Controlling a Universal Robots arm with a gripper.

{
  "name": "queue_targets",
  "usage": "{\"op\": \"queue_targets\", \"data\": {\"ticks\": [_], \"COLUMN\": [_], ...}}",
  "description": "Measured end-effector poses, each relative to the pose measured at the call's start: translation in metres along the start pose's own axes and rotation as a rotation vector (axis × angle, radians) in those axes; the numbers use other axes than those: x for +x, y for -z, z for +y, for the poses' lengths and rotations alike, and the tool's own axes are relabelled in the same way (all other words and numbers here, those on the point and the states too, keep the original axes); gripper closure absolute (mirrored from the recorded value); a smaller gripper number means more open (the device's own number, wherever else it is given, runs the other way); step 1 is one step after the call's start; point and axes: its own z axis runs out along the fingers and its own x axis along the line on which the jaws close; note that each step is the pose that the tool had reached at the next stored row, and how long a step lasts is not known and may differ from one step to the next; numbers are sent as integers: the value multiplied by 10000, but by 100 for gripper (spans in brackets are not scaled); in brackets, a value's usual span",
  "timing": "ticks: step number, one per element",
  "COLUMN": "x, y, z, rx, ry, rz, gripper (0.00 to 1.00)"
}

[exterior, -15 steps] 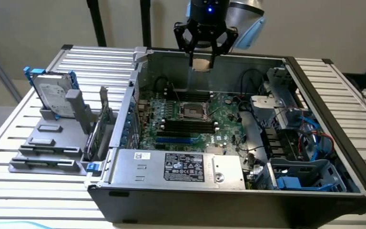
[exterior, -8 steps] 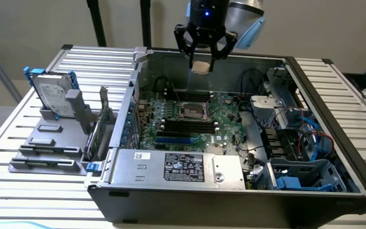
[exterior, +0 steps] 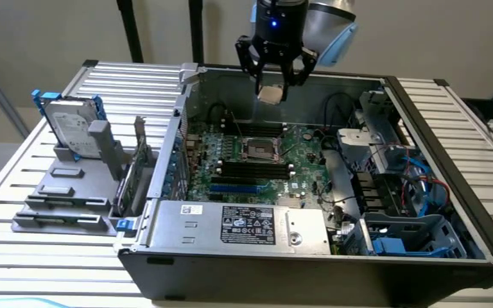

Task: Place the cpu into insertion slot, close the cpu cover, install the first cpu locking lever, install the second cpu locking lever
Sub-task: 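Place the cpu into insertion slot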

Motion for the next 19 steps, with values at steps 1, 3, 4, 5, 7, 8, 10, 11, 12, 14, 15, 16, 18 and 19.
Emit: {"op": "queue_targets", "data": {"ticks": [1,3,4,5,7,8,10,11,12,14,15,16,18,19], "x": [0,0,0,1,1,1,1,1,1,2,1,2,2,2], "y": [-10,-28,-36,-45,-63,-72,-88,-96,-103,-118,-125,-133,-145,-151], "z": [-1,-2,-3,-4,-5,-5,-7,-7,-8,-9,-10,-10,-11,-12], "rx": [2,8,11,14,18,20,26,29,31,37,39,41,48,52], "ry": [-190,-549,-728,-907,-1276,-1457,-1815,-1994,-2173,-2542,-2722,-2906,-3265,-3445], "rz": [-15,-42,-56,-70,-98,-112,-140,-154,-167,-196,-209,-223,-248,-261], "gripper": [46,46,46,46,46,46,46,46,46,46,46,46,46,46]}}
